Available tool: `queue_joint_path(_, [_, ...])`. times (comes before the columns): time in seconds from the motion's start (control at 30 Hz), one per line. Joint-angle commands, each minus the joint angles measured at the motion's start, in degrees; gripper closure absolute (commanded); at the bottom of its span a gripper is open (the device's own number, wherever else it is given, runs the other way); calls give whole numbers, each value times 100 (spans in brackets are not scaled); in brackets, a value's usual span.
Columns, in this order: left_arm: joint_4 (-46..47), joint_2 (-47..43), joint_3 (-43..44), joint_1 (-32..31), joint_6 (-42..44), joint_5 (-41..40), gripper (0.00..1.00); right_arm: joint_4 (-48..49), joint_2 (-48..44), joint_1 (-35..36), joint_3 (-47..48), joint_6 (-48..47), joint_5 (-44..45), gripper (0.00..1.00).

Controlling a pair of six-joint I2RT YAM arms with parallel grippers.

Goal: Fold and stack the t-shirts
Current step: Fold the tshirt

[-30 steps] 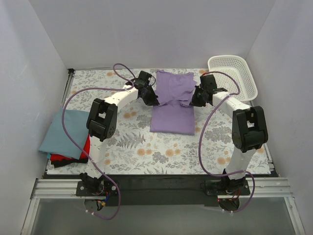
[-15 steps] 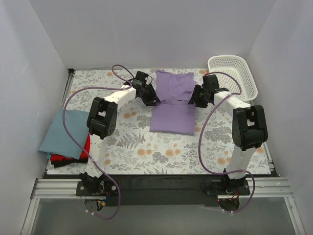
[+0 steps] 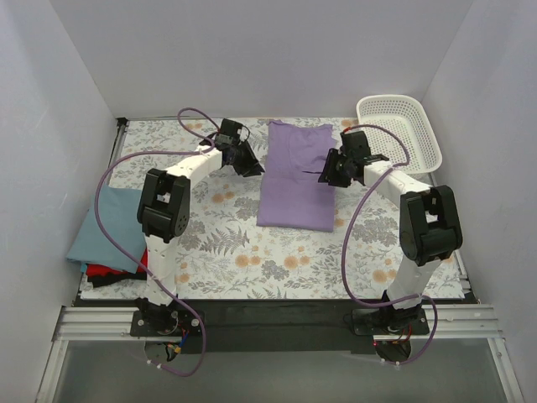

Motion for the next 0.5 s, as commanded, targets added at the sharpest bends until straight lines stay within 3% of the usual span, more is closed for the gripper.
queue_joint_path(0.0, [-6,-546,-307,-227,64,95,83,92,-228,159,-161,-48,60,54])
queue_joint_path(0.47, [398,-344,-932,-465,38,227,89,145,255,159,-354,-162,289,60])
